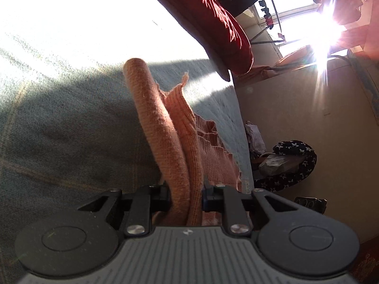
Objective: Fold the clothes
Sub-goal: 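Lift the gripped sweater edge upward with the left gripper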
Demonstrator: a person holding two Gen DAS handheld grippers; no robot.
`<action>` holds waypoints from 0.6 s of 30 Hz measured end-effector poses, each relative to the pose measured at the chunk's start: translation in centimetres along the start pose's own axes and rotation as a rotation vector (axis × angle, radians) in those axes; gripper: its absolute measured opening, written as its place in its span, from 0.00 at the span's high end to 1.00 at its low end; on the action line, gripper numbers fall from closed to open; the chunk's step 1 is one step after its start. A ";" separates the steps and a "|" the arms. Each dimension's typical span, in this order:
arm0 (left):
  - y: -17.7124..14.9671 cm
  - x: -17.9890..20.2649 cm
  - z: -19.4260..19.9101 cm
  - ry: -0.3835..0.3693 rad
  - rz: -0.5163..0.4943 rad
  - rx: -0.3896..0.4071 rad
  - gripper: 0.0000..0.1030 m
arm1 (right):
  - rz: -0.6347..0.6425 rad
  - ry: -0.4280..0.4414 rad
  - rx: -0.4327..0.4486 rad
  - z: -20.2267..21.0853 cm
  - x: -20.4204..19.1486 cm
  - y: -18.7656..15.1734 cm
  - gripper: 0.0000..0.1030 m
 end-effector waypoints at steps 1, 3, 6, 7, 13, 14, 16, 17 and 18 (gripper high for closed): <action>-0.1 0.5 -0.1 -0.010 0.005 0.004 0.81 | 0.000 0.001 0.003 0.1 0.2 0.0 0.00; -0.2 1.5 -0.3 -0.033 0.002 0.007 0.81 | -0.001 0.004 0.011 0.5 0.5 0.1 0.00; -0.5 3.2 -0.9 -0.053 -0.006 0.002 0.81 | -0.006 0.012 0.027 1.1 1.2 0.2 0.00; -0.7 3.7 -1.2 -0.064 -0.007 -0.002 0.81 | -0.007 0.012 0.032 1.4 1.4 0.2 0.00; -1.1 6.4 -3.0 -0.099 0.004 -0.006 0.81 | -0.026 0.007 0.071 3.2 3.4 0.3 0.00; -1.1 6.8 -3.2 -0.107 0.008 -0.004 0.81 | -0.031 0.004 0.077 3.5 3.8 0.2 0.00; -1.1 7.6 -3.4 -0.120 0.015 0.004 0.81 | -0.044 -0.001 0.087 4.2 4.7 0.1 0.00; -1.2 8.0 -3.6 -0.122 0.017 0.008 0.81 | -0.051 -0.005 0.092 4.6 5.2 0.0 0.00; -1.3 8.6 -3.9 -0.122 0.005 0.007 0.81 | -0.057 -0.007 0.096 5.0 5.7 -0.1 0.00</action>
Point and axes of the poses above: each gripper's, at about its wrist camera, not at the fingertips, and z roughly against the way its jaws point, x to its right, y to its top, the point moved 6 cm from there along -z, roughly the way its jaws point, and after that the axes turned 9 degrees about z, right-handed, at the moved point
